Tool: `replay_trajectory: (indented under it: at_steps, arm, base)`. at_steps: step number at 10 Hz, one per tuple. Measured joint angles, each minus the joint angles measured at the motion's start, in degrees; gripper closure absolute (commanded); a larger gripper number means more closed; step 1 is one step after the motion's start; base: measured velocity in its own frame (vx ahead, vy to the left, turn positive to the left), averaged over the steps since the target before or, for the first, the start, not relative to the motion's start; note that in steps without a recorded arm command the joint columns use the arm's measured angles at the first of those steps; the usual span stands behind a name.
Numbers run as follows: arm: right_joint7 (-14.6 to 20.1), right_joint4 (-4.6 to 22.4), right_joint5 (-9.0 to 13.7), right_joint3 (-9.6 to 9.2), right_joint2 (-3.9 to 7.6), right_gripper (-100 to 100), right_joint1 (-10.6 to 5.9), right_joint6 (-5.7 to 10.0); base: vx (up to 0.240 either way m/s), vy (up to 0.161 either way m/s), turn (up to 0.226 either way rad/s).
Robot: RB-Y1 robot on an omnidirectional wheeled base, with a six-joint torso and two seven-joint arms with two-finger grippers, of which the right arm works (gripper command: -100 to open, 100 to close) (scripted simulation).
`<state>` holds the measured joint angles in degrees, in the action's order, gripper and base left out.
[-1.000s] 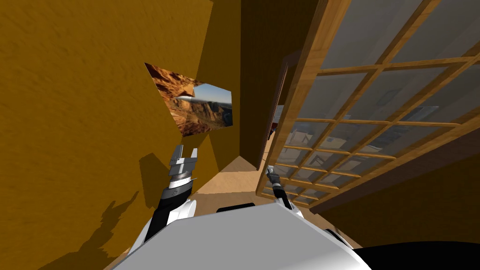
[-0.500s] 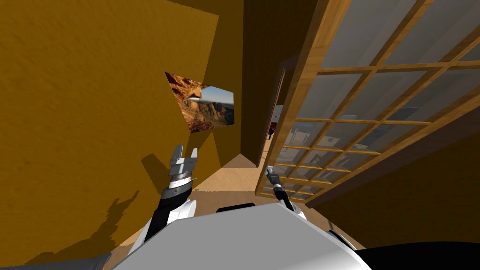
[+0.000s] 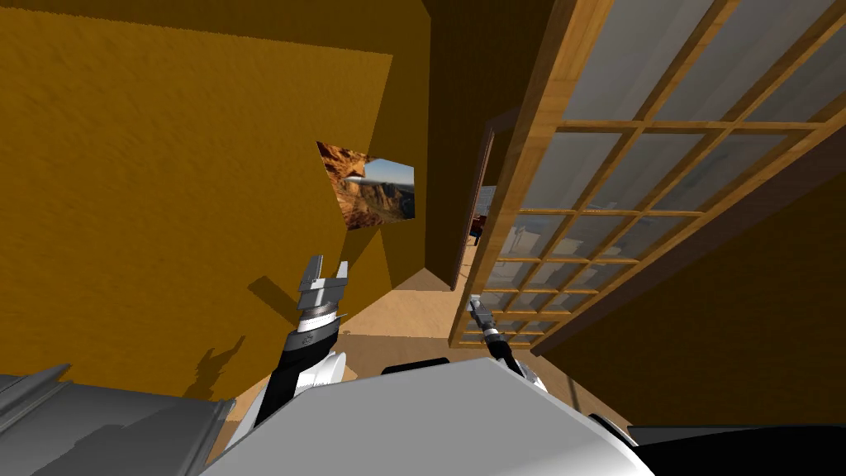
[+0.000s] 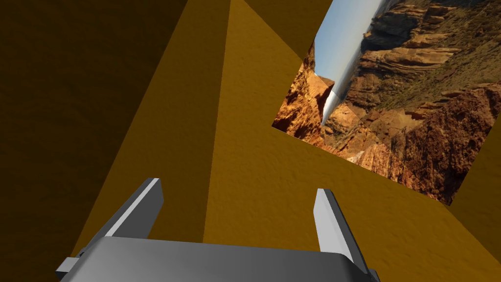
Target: Pull the door open
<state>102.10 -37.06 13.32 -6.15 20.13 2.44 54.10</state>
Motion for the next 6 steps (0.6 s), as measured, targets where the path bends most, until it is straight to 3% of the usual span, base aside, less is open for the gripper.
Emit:
replay_trajectory:
  at_steps: [1,3,6]
  arm:
    - [0.2,0.0,-0.1,-0.18,-0.03,100,0.17,-0.09]
    - [1.2,0.5,-0.6,-0.84,0.88,100,0.59,1.36]
    - [2.8,-0.9,-1.5,-2.09,2.17,100,2.43,2.66]
  base:
    - [-0.128,-0.012,0.086]
    - [-0.162,-0.046,0.096]
    - [-0.194,-0.043,0.097]
